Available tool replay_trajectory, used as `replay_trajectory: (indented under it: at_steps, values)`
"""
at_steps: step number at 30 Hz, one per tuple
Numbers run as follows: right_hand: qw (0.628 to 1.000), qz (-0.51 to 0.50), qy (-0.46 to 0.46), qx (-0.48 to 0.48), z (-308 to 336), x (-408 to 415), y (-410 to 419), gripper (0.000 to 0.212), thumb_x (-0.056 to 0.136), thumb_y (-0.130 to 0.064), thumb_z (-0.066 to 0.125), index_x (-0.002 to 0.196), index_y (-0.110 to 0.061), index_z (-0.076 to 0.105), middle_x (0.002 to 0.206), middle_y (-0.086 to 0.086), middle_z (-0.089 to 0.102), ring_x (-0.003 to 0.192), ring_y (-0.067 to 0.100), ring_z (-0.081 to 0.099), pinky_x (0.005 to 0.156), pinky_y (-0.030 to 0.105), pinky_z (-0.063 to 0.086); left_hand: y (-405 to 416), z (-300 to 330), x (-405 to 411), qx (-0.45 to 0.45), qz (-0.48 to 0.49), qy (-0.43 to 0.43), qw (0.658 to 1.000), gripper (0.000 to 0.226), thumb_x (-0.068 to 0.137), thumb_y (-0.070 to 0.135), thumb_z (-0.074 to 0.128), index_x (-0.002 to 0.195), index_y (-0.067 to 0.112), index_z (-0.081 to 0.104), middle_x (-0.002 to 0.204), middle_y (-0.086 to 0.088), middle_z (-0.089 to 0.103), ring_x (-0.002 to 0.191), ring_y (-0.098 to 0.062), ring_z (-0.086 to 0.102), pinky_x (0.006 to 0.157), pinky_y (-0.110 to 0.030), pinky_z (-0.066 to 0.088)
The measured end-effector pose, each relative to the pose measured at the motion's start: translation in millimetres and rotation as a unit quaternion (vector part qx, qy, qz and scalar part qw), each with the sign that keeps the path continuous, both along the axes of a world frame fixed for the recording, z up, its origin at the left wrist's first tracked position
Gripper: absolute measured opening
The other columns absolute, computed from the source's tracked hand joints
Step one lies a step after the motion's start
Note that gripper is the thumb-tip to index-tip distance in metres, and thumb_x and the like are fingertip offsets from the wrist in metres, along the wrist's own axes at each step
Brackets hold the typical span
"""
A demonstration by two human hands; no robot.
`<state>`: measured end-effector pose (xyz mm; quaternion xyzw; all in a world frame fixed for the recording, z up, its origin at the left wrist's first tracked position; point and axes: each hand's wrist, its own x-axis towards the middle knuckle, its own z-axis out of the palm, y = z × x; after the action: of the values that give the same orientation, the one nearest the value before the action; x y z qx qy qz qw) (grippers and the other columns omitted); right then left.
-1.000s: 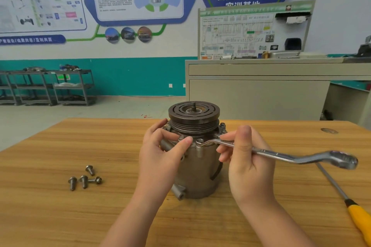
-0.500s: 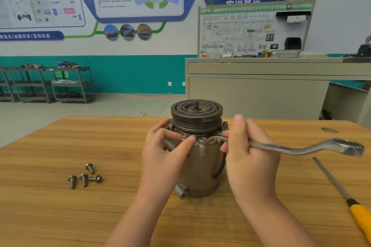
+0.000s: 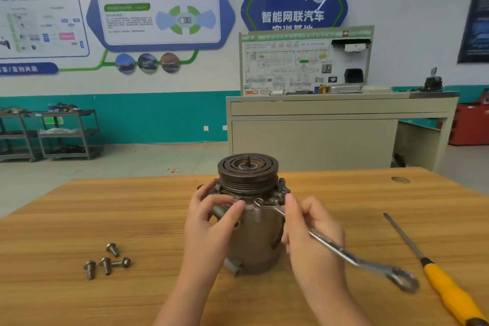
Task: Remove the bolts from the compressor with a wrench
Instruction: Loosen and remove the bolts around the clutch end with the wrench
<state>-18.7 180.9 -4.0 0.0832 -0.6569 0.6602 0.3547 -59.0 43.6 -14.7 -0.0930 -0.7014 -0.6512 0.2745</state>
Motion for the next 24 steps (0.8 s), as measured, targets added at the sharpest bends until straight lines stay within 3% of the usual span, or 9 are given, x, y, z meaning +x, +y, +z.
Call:
replay_trajectory:
  at_steps: [3,4,6,8,10,13,17,20,24]
  values:
    - [0.951,0.179,-0.122,-0.220,19.6,-18.7,29.3,0.020,0.083,-0.031,0.064,0.071,-0.016,0.057,0.052,0.004,0.054,0.040,0.008,0.045,0.034,0.015,0.030,3.7,0.6,-0.2,-0.005,0.003,-0.002,1.000,0.018,0.072,0.036,0.077,0.080,0.022,0.069,0.129,0.024,0.046,0.130,-0.003,0.040,0.110,-0.046,0.038]
    - [0.944,0.190,-0.125,-0.240,27.3,-22.0,36.4,0.021,0.084,-0.028,0.064,0.074,-0.012,0.053,0.052,0.006,0.056,0.040,0.008,0.046,0.033,0.015,0.029,4.3,1.2,1.2,-0.020,-0.001,-0.007,1.000,0.020,0.072,0.040,0.075,0.083,0.025,0.069,0.131,0.023,0.044,0.131,-0.002,0.038,0.112,-0.044,0.036]
    - [0.969,0.144,-0.072,-0.188,37.0,-21.7,44.3,0.026,0.078,-0.033,0.067,0.066,-0.018,0.049,0.053,0.009,0.057,0.039,0.009,0.046,0.034,0.015,0.031,2.6,-0.3,2.3,-0.031,-0.030,-0.016,0.999,0.025,0.071,0.051,0.067,0.087,0.032,0.071,0.138,0.023,0.040,0.134,-0.001,0.034,0.113,-0.044,0.034]
    - [0.993,0.080,-0.003,-0.082,40.2,-12.6,39.9,0.036,0.075,-0.037,0.070,0.053,-0.023,0.046,0.051,0.009,0.059,0.037,0.011,0.047,0.037,0.017,0.036,-0.8,-0.1,2.0,-0.024,-0.050,-0.022,0.998,0.013,0.081,0.043,0.066,0.088,0.035,0.073,0.143,0.024,0.038,0.137,-0.001,0.031,0.113,-0.047,0.036]
    - [0.999,0.012,0.039,0.031,36.0,-5.3,27.7,0.040,0.083,-0.029,0.071,0.053,-0.019,0.046,0.052,0.007,0.061,0.038,0.010,0.051,0.042,0.018,0.042,-1.5,0.2,0.6,-0.025,-0.038,-0.016,0.999,0.006,0.086,0.033,0.068,0.087,0.033,0.074,0.143,0.022,0.040,0.136,-0.001,0.033,0.113,-0.045,0.035]
    - [0.989,-0.062,0.055,0.120,25.6,1.0,10.1,0.038,0.086,-0.028,0.065,0.055,-0.016,0.047,0.048,0.004,0.058,0.040,0.005,0.053,0.048,0.014,0.043,2.7,1.8,-2.1,-0.011,-0.010,-0.015,1.000,0.008,0.080,0.029,0.075,0.082,0.024,0.069,0.136,0.021,0.043,0.127,0.007,0.038,0.109,-0.037,0.037]
    - [0.986,-0.082,0.081,0.123,22.9,3.9,-0.7,0.040,0.088,-0.026,0.064,0.056,-0.010,0.048,0.047,0.005,0.055,0.042,0.008,0.053,0.047,0.016,0.041,5.8,0.9,-3.4,-0.014,-0.001,-0.003,1.000,0.012,0.080,0.029,0.077,0.084,0.025,0.066,0.128,0.026,0.043,0.117,0.022,0.033,0.103,-0.027,0.038]
    - [0.968,-0.114,0.115,0.191,24.2,3.5,-8.1,0.041,0.091,-0.021,0.063,0.057,-0.015,0.042,0.046,-0.002,0.047,0.044,0.013,0.051,0.043,0.023,0.040,1.4,1.1,-0.8,-0.001,-0.030,-0.001,1.000,0.005,0.082,0.031,0.073,0.087,0.032,0.071,0.133,0.028,0.043,0.124,0.016,0.034,0.102,-0.024,0.038]
    - [0.922,-0.170,0.158,0.310,30.6,3.2,-18.8,0.044,0.093,-0.013,0.061,0.065,-0.026,0.030,0.051,-0.018,0.026,0.042,0.006,0.031,0.043,0.011,0.024,-1.5,0.6,0.3,-0.002,-0.042,0.003,0.999,0.009,0.086,0.024,0.070,0.088,0.032,0.074,0.139,0.022,0.044,0.130,0.007,0.037,0.106,-0.031,0.041]
